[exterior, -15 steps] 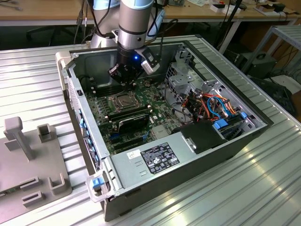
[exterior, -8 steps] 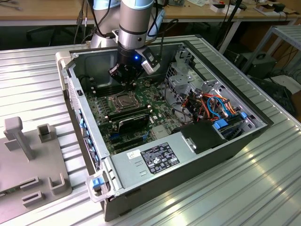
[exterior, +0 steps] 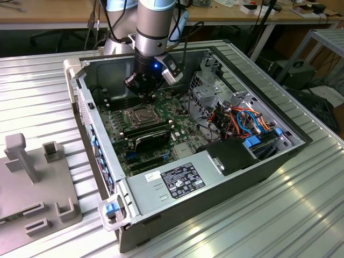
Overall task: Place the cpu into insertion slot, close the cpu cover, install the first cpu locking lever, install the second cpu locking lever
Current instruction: 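Install the first cpu locking lever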
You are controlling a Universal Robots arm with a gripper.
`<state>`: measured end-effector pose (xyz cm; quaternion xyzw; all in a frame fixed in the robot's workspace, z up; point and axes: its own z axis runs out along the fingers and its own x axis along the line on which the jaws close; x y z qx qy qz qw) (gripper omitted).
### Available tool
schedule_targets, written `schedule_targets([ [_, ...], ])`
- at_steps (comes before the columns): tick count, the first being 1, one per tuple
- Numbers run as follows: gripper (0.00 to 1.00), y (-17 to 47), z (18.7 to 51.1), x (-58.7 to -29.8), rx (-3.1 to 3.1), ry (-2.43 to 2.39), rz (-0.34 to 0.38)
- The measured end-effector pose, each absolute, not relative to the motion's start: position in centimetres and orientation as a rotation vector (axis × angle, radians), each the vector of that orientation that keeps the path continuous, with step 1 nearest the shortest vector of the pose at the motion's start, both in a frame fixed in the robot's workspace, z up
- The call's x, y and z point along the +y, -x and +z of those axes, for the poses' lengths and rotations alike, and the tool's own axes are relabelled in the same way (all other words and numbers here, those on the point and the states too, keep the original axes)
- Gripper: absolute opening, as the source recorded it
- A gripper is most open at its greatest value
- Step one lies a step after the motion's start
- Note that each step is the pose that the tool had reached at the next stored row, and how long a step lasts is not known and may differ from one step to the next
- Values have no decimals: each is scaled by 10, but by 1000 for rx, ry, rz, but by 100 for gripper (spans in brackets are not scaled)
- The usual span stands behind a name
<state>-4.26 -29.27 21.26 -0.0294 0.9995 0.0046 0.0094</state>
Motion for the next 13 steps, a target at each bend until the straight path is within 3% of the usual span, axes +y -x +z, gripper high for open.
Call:
schedule_targets([
  [13,11,42,209,-293,3121,96,14],
])
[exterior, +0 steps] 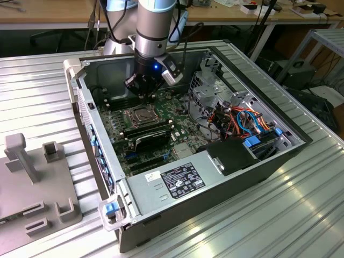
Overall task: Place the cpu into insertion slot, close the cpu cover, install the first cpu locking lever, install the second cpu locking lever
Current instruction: 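Install the first cpu locking lever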
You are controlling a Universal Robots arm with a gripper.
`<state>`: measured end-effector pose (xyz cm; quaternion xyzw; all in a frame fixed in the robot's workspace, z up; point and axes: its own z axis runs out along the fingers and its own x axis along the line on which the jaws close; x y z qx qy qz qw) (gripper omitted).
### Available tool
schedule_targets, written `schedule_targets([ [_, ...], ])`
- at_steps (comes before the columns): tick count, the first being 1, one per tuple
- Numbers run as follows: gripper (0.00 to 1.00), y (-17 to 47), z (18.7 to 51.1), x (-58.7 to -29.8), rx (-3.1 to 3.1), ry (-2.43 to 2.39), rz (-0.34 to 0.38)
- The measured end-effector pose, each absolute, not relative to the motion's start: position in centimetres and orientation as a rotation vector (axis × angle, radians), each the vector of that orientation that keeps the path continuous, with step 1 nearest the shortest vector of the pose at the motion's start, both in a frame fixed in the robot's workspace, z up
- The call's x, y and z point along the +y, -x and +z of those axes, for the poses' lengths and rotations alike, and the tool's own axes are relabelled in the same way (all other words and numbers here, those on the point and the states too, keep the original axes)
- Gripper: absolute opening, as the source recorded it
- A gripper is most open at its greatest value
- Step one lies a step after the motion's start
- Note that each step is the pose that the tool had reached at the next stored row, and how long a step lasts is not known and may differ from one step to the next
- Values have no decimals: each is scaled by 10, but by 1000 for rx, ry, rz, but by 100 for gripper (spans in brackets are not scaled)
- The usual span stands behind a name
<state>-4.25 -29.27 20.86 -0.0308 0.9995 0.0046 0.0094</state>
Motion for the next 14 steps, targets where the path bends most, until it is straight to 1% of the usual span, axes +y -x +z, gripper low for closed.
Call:
schedule_targets([
  [14,11,42,203,-296,3121,102,15],
])
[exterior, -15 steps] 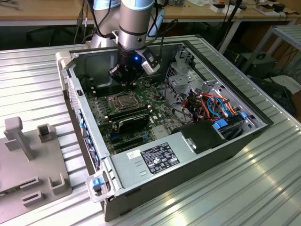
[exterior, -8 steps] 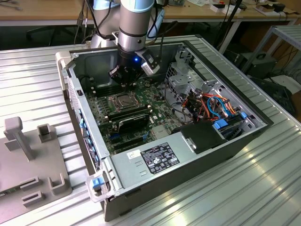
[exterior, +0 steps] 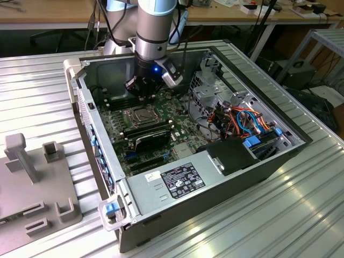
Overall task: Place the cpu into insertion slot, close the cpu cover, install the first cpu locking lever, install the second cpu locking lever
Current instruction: 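Install the first cpu locking lever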
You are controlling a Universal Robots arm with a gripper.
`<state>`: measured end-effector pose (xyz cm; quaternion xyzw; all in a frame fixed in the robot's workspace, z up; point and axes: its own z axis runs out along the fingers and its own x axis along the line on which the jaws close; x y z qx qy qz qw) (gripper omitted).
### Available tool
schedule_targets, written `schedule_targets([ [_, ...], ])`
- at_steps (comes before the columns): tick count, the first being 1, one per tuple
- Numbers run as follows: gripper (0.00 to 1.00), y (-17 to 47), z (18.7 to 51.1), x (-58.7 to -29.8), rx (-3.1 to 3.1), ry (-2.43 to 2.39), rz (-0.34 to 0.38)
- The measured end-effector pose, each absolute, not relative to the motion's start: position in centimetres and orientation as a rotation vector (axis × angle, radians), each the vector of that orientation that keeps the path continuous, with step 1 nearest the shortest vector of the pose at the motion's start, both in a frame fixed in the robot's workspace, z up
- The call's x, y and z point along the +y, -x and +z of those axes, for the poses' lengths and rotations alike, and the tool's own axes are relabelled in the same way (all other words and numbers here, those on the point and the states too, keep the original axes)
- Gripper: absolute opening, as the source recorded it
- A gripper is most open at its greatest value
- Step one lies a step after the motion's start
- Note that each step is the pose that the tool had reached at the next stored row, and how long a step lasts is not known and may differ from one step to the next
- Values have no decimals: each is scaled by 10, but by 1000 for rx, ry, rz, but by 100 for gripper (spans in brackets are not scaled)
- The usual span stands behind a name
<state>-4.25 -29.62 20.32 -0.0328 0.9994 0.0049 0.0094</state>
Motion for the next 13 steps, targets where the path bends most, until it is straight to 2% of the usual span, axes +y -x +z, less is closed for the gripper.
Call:
schedule_targets([
  [13,11,43,200,-292,3123,118,10],
])
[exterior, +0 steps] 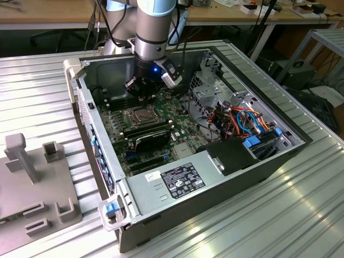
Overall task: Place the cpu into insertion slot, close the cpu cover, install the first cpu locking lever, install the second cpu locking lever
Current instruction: 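Install the first cpu locking lever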
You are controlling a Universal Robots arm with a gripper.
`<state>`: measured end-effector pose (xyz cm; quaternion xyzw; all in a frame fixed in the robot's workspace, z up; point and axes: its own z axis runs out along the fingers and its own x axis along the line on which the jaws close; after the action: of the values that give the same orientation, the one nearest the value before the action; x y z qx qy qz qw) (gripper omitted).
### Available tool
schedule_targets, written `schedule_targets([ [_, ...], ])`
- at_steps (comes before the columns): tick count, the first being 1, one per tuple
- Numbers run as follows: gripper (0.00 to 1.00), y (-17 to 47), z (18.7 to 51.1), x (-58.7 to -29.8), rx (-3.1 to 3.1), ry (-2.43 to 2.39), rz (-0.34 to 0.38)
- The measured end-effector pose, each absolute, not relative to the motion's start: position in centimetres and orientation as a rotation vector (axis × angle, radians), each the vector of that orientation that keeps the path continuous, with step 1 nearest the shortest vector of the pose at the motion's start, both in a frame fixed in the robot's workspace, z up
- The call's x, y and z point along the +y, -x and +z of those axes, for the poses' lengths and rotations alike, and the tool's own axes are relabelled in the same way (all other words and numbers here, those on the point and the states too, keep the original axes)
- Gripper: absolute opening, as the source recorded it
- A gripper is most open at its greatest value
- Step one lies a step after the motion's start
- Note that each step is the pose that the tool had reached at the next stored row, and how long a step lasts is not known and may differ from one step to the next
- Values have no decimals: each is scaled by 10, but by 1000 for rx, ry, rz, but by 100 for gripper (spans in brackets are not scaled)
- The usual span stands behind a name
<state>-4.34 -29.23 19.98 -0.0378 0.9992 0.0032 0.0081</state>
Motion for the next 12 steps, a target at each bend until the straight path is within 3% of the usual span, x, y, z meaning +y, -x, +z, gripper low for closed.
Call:
schedule_targets([
  [12,11,42,205,-289,3120,124,18],
])
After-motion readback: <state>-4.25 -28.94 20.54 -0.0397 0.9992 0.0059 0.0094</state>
